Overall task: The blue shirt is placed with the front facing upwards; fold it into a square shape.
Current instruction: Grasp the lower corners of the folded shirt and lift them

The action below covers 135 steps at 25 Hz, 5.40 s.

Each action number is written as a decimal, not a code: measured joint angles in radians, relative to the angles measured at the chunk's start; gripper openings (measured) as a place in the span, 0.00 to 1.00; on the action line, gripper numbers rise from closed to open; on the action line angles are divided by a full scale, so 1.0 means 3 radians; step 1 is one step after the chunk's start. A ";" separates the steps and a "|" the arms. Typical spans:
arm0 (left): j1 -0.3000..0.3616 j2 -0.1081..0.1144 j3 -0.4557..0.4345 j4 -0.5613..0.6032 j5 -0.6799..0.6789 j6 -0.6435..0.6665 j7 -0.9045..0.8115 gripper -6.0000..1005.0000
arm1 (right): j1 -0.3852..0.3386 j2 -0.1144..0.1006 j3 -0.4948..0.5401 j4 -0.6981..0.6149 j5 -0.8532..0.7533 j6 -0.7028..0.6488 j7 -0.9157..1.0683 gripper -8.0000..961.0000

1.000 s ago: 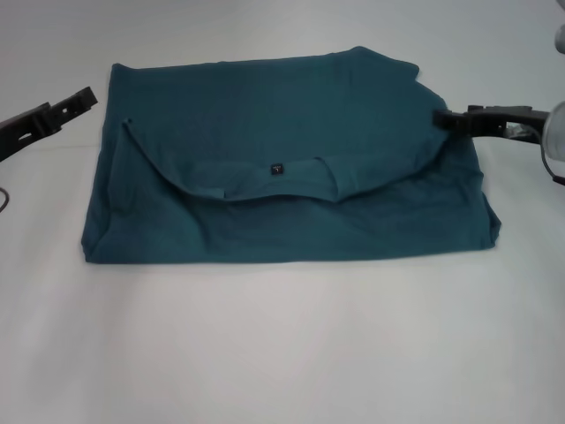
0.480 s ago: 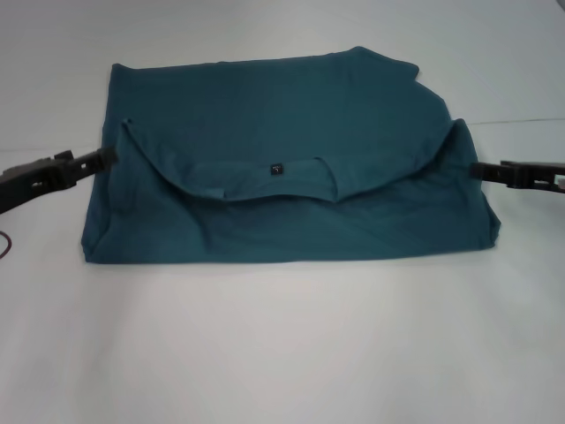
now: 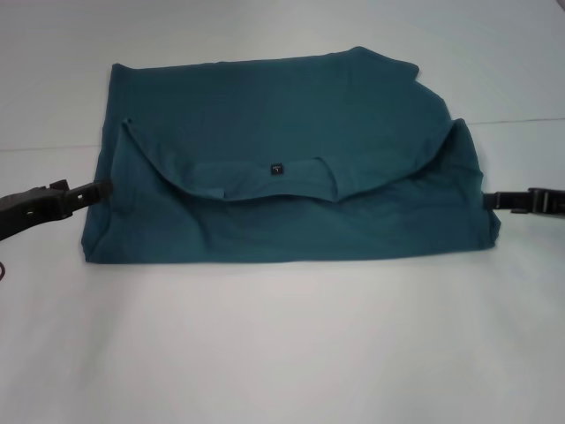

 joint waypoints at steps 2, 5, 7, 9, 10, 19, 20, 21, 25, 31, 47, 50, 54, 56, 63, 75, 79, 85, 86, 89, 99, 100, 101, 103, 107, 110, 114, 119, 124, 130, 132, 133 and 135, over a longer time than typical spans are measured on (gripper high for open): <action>0.0010 -0.0004 -0.0004 0.0000 0.0001 -0.0001 0.0006 0.89 | 0.0011 0.0023 -0.0034 0.0002 -0.0041 0.0040 0.0002 0.69; 0.0023 -0.0012 -0.0006 0.0001 0.0003 -0.0001 0.0006 0.89 | 0.0044 0.0101 -0.0097 0.0007 -0.0140 0.0195 0.0002 0.68; 0.0025 -0.0014 -0.0008 0.0002 0.0003 -0.0001 0.0000 0.89 | 0.0064 0.0133 -0.0130 0.0032 -0.0161 0.0286 -0.0004 0.68; 0.0026 -0.0017 -0.0009 0.0003 0.0003 -0.0001 -0.0004 0.89 | 0.0085 0.0152 -0.0179 0.0078 -0.0165 0.0359 -0.0008 0.68; 0.0029 -0.0020 -0.0009 0.0003 0.0003 -0.0001 -0.0005 0.89 | 0.0098 0.0156 -0.0210 0.0105 -0.0165 0.0400 -0.0008 0.68; 0.0042 -0.0030 -0.0001 0.0003 0.0000 0.0001 -0.0001 0.89 | 0.0158 0.0192 -0.0333 0.0215 -0.0168 0.0663 -0.0023 0.66; 0.0043 -0.0030 -0.0001 0.0003 -0.0002 0.0001 0.0000 0.89 | 0.0163 0.0194 -0.0344 0.0217 -0.0168 0.0676 -0.0017 0.66; 0.0044 -0.0030 0.0000 0.0003 -0.0004 0.0002 0.0001 0.89 | 0.0168 0.0197 -0.0352 0.0217 -0.0168 0.0679 -0.0011 0.66; 0.0045 -0.0032 0.0000 0.0003 -0.0012 0.0002 0.0003 0.89 | 0.0177 0.0200 -0.0358 0.0218 -0.0168 0.0683 -0.0003 0.65; 0.0044 -0.0036 -0.0005 0.0003 -0.0016 0.0002 0.0006 0.89 | 0.0192 0.0229 -0.0360 0.0225 -0.0161 0.0689 -0.0002 0.63; 0.0053 -0.0036 0.0000 0.0003 -0.0017 0.0002 0.0004 0.89 | 0.0181 0.0212 -0.0329 0.0271 -0.0147 0.0672 0.0055 0.15; 0.0054 -0.0037 0.0004 0.0003 -0.0017 0.0001 0.0004 0.89 | 0.0175 0.0210 -0.0331 0.0272 -0.0148 0.0673 0.0055 0.04; 0.0056 -0.0039 0.0009 -0.0002 -0.0005 0.0009 -0.0003 0.89 | 0.0148 0.0215 -0.0328 0.0243 -0.0139 0.0667 0.0034 0.04; 0.0063 -0.0040 0.0009 -0.0005 0.0009 0.0009 -0.0005 0.89 | 0.0140 0.0217 -0.0327 0.0229 -0.0135 0.0654 0.0031 0.04; 0.0106 -0.0054 0.0015 -0.0014 0.0192 -0.0107 0.0004 0.89 | 0.0127 0.0204 -0.0325 0.0215 -0.0046 0.0533 -0.0068 0.04; 0.0066 -0.0118 0.0483 -0.0085 0.0386 -0.0579 -0.0008 0.88 | 0.0009 0.0122 -0.0321 0.0167 0.0359 0.0271 -0.0236 0.04; 0.0037 -0.0120 0.0594 -0.0128 0.0392 -0.0683 -0.0010 0.88 | 0.0006 0.0121 -0.0321 0.0166 0.0368 0.0266 -0.0237 0.04; 0.0000 -0.0122 0.0717 -0.0191 0.0404 -0.0833 0.0003 0.88 | 0.0005 0.0132 -0.0321 0.0166 0.0374 0.0287 -0.0238 0.04; -0.0003 -0.0122 0.0732 -0.0201 0.0406 -0.0849 0.0004 0.88 | 0.0005 0.0133 -0.0321 0.0167 0.0375 0.0289 -0.0238 0.04; -0.0023 -0.0122 0.0776 -0.0240 0.0450 -0.0929 0.0004 0.88 | 0.0005 0.0135 -0.0321 0.0167 0.0375 0.0290 -0.0238 0.04; -0.0043 -0.0122 0.0800 -0.0239 0.0479 -0.0813 -0.0019 0.87 | 0.0005 0.0141 -0.0321 0.0168 0.0375 0.0291 -0.0238 0.04; -0.0043 -0.0121 0.0797 -0.0226 0.0479 -0.0775 -0.0020 0.87 | 0.0005 0.0140 -0.0321 0.0168 0.0375 0.0295 -0.0239 0.04; -0.0042 -0.0120 0.0793 -0.0198 0.0479 -0.0686 -0.0022 0.87 | 0.0005 0.0139 -0.0321 0.0167 0.0375 0.0295 -0.0238 0.04; -0.0041 -0.0118 0.0792 -0.0154 0.0479 -0.0556 -0.0024 0.86 | 0.0005 0.0137 -0.0321 0.0167 0.0375 0.0300 -0.0238 0.04; -0.0043 -0.0119 0.0797 -0.0068 0.0473 -0.0387 -0.0025 0.86 | 0.0005 0.0138 -0.0321 0.0168 0.0375 0.0320 -0.0238 0.04; -0.0044 -0.0123 0.0799 -0.0056 0.0475 -0.0442 -0.0025 0.86 | 0.0005 0.0140 -0.0321 0.0174 0.0375 0.0331 -0.0238 0.04; -0.0038 -0.0123 0.0804 -0.0070 0.0493 -0.0609 -0.0019 0.85 | 0.0005 0.0140 -0.0321 0.0185 0.0375 0.0339 -0.0239 0.04; -0.0027 -0.0122 0.0804 -0.0114 0.0571 -0.0823 -0.0017 0.85 | 0.0005 0.0139 -0.0321 0.0189 0.0374 0.0340 -0.0239 0.04; -0.0040 -0.0122 0.0805 -0.0188 0.0611 -0.0923 -0.0014 0.85 | 0.0005 0.0141 -0.0321 0.0193 0.0373 0.0342 -0.0238 0.04; -0.0046 -0.0124 0.0883 -0.0207 0.0633 -0.0891 -0.0007 0.84 | 0.0005 0.0143 -0.0322 0.0194 0.0372 0.0342 -0.0238 0.04; -0.0045 -0.0125 0.0948 -0.0204 0.0649 -0.0881 -0.0013 0.84 | 0.0005 0.0143 -0.0322 0.0194 0.0372 0.0341 -0.0238 0.04; -0.0045 -0.0125 0.0984 -0.0201 0.0655 -0.0866 -0.0014 0.84 | 0.0005 0.0144 -0.0322 0.0194 0.0373 0.0341 -0.0238 0.04; -0.0042 -0.0126 0.1018 -0.0188 0.0656 -0.0817 -0.0008 0.84 | 0.0005 0.0144 -0.0321 0.0194 0.0373 0.0341 -0.0238 0.04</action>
